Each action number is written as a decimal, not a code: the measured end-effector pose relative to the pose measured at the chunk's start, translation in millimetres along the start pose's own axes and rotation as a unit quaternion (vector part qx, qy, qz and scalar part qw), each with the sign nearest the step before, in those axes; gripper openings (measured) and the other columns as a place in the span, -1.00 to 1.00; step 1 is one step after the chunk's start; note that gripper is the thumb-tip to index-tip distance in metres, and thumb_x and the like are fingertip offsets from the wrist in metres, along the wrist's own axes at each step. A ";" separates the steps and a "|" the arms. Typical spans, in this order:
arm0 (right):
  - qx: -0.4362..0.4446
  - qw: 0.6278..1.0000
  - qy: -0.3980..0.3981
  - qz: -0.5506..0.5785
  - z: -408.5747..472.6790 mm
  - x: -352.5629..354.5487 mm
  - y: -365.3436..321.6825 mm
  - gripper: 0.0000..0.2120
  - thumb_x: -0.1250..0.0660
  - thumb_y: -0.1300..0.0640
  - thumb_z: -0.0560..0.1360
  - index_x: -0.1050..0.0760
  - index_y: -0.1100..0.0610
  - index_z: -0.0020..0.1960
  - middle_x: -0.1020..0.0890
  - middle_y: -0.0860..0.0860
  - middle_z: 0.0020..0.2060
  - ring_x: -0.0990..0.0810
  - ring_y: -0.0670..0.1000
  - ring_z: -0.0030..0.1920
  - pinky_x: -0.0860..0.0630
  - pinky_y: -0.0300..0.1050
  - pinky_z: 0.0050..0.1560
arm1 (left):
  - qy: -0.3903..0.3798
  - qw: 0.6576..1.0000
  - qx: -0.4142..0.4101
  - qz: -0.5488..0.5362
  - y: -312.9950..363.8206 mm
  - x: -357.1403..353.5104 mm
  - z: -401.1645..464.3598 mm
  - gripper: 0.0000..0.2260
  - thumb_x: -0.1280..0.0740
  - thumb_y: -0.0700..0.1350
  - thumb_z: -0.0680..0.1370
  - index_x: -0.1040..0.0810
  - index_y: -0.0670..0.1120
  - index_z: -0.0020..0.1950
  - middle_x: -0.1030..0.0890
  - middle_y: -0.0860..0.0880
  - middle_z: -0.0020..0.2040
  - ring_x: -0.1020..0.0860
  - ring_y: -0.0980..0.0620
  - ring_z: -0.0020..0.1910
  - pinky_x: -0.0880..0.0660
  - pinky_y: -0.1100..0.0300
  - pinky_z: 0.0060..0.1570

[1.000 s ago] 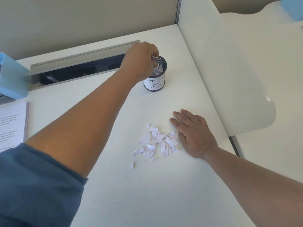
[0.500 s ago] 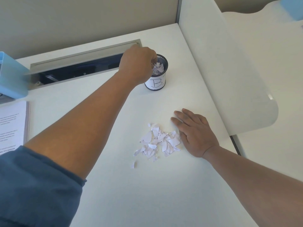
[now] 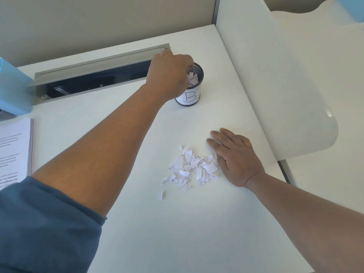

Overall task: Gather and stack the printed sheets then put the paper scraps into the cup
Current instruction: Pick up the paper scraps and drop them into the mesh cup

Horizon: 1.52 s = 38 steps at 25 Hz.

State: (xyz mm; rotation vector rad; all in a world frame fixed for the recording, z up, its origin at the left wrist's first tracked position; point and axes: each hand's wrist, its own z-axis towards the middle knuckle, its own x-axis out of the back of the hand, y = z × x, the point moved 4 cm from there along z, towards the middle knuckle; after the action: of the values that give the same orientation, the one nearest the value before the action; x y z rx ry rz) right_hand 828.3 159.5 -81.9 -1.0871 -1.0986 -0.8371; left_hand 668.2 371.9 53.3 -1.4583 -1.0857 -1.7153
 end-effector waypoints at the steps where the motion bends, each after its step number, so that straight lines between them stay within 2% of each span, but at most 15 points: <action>1: -0.001 1.000 0.001 0.000 -0.2 0.1 -0.3 -0.53 -0.05 0.10 0.61 -0.46 0.02 0.47 -0.42 -0.02 0.51 -0.33 0.14 0.54 -0.22 0.08 0.41 | 0.047 0.998 0.001 -0.031 -0.1 4.8 -7.0 -0.73 -0.18 -0.23 0.59 -0.61 -0.06 0.17 -0.65 -0.06 -0.07 -0.48 -0.23 0.09 -0.38 0.01 0.05; 4: -0.002 1.000 0.002 -0.003 -0.4 0.2 -1.0 -0.53 -0.04 0.10 0.62 -0.46 0.03 0.47 -0.42 -0.01 0.51 -0.33 0.14 0.54 -0.22 0.08 0.41 | 0.146 0.980 0.000 -0.137 2.8 9.9 -39.7 -0.75 -0.16 -0.21 0.57 -0.63 -0.12 0.06 -0.67 -0.07 -0.13 -0.51 -0.22 -0.05 -0.50 -0.06 -0.09; 7: -0.001 1.000 0.001 -0.003 0.0 0.1 -0.7 -0.53 -0.03 0.10 0.62 -0.46 0.03 0.47 -0.43 -0.01 0.51 -0.33 0.15 0.54 -0.22 0.08 0.40 | 0.148 0.963 0.001 -0.226 6.7 -6.0 -79.9 -0.81 -0.23 -0.21 0.55 -0.64 -0.09 0.00 -0.68 0.01 -0.10 -0.57 -0.10 -0.13 -0.55 -0.03 -0.06; 9: -0.003 1.000 0.001 -0.003 -0.2 -0.4 -0.9 -0.53 -0.03 0.10 0.62 -0.46 0.03 0.47 -0.42 -0.01 0.51 -0.33 0.15 0.54 -0.21 0.08 0.40 | 0.054 0.967 0.020 -0.250 7.2 -26.4 -104.7 -0.82 -0.28 -0.17 0.56 -0.65 -0.04 0.06 -0.67 0.05 -0.04 -0.57 0.01 -0.12 -0.57 -0.01 0.03; 11: -0.006 1.000 -0.002 -0.003 -0.3 -0.4 -0.5 -0.53 -0.02 0.09 0.62 -0.45 0.02 0.47 -0.42 -0.02 0.52 -0.32 0.14 0.54 -0.19 0.07 0.41 | -0.106 0.965 0.034 -0.236 9.0 -51.7 -129.1 -0.78 -0.39 -0.10 0.56 -0.63 0.01 0.20 -0.62 0.05 0.11 -0.54 0.06 0.03 -0.53 -0.01 0.17; 13: -0.005 1.000 -0.005 -0.006 -0.2 -0.8 -0.6 -0.53 -0.03 0.09 0.63 -0.45 0.02 0.48 -0.41 -0.02 0.52 -0.31 0.14 0.54 -0.18 0.07 0.42 | -0.227 0.951 0.037 -0.209 15.7 -71.3 -151.5 -0.57 -0.53 0.02 0.49 -0.57 0.08 0.33 -0.52 0.08 0.23 -0.46 0.06 0.20 -0.47 0.03 0.24; 14: -0.004 1.000 -0.005 -0.007 -0.3 -0.8 -0.5 -0.53 -0.03 0.08 0.63 -0.44 0.02 0.48 -0.41 -0.02 0.53 -0.31 0.14 0.55 -0.18 0.07 0.42 | -0.250 0.947 0.033 -0.201 20.5 -78.3 -159.0 -0.48 -0.57 0.08 0.43 -0.55 0.11 0.36 -0.47 0.10 0.24 -0.42 0.05 0.23 -0.47 0.05 0.20; 16: -0.002 1.000 -0.005 -0.004 0.1 -0.4 -0.4 -0.53 -0.04 0.08 0.63 -0.44 0.02 0.48 -0.40 -0.02 0.53 -0.30 0.14 0.55 -0.19 0.08 0.43 | -0.242 0.950 0.029 -0.194 29.7 -86.8 -166.3 -0.45 -0.59 0.14 0.38 -0.55 0.14 0.34 -0.42 0.12 0.20 -0.38 0.03 0.18 -0.46 0.08 0.10; 21: -0.002 1.000 0.005 -0.004 0.3 0.3 -0.9 -0.54 -0.05 0.09 0.62 -0.47 0.03 0.46 -0.43 0.00 0.51 -0.34 0.15 0.53 -0.25 0.11 0.39 | -0.216 0.948 0.061 -0.226 34.3 -95.0 -163.3 -0.83 -0.50 -0.06 0.51 -0.64 0.02 0.08 -0.45 0.07 0.01 -0.50 0.01 0.01 -0.42 0.16 -0.09; 25: -0.002 1.000 0.006 -0.003 1.1 -0.2 -0.9 -0.54 -0.05 0.09 0.62 -0.47 0.04 0.46 -0.44 0.00 0.51 -0.35 0.16 0.53 -0.25 0.11 0.39 | -0.202 0.940 0.093 -0.258 28.0 -86.5 -160.6 -0.93 -0.47 -0.13 0.55 -0.66 0.00 0.01 -0.53 0.17 -0.11 -0.48 0.29 -0.21 -0.30 0.37 -0.27; 27: -0.002 1.000 0.006 0.000 0.7 -0.4 -0.9 -0.54 -0.05 0.09 0.62 -0.47 0.04 0.46 -0.43 0.01 0.51 -0.35 0.16 0.53 -0.25 0.11 0.39 | -0.183 0.937 0.104 -0.280 24.7 -80.3 -158.0 -0.93 -0.47 -0.16 0.55 -0.67 0.00 0.00 -0.58 0.18 -0.10 -0.46 0.35 -0.24 -0.29 0.44 -0.27; 32: -0.004 1.000 0.003 0.002 1.1 0.6 -1.1 -0.53 -0.04 0.08 0.62 -0.46 0.03 0.47 -0.43 0.00 0.51 -0.34 0.16 0.53 -0.23 0.11 0.39 | -0.165 0.932 0.127 -0.298 14.9 -61.7 -149.6 -0.92 -0.51 -0.17 0.52 -0.68 0.00 -0.05 -0.63 0.13 -0.12 -0.50 0.31 -0.25 -0.32 0.55 -0.34; 34: -0.004 1.000 0.001 0.003 1.4 1.0 -0.9 -0.52 -0.04 0.09 0.61 -0.46 0.03 0.47 -0.43 0.00 0.51 -0.34 0.16 0.53 -0.21 0.09 0.40 | -0.164 0.935 0.123 -0.290 11.3 -47.2 -142.6 -0.93 -0.51 -0.16 0.52 -0.70 -0.01 -0.05 -0.67 0.09 -0.12 -0.53 0.30 -0.27 -0.36 0.51 -0.32; 36: -0.005 1.000 0.000 0.004 1.5 0.8 -0.6 -0.52 -0.03 0.09 0.61 -0.46 0.03 0.47 -0.43 0.00 0.51 -0.34 0.16 0.53 -0.19 0.07 0.40 | -0.137 0.940 0.113 -0.292 9.2 -26.6 -130.7 -0.94 -0.52 -0.17 0.51 -0.70 -0.02 -0.07 -0.71 0.07 -0.17 -0.59 0.22 -0.30 -0.44 0.37 -0.27; 38: -0.006 1.000 -0.004 0.006 1.2 0.3 -0.8 -0.52 -0.03 0.09 0.61 -0.46 0.02 0.47 -0.42 -0.02 0.52 -0.33 0.15 0.54 -0.21 0.08 0.40 | -0.085 0.949 0.094 -0.287 9.6 -3.0 -113.5 -0.97 -0.52 -0.16 0.51 -0.70 -0.05 -0.09 -0.70 0.06 -0.23 -0.63 0.15 -0.30 -0.46 0.40 -0.27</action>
State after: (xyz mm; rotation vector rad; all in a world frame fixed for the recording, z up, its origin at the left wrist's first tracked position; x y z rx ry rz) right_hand 827.4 160.4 -81.4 -1.1064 -1.0935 -0.8306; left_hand 624.8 266.8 46.8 -1.2600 -1.8552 -1.8111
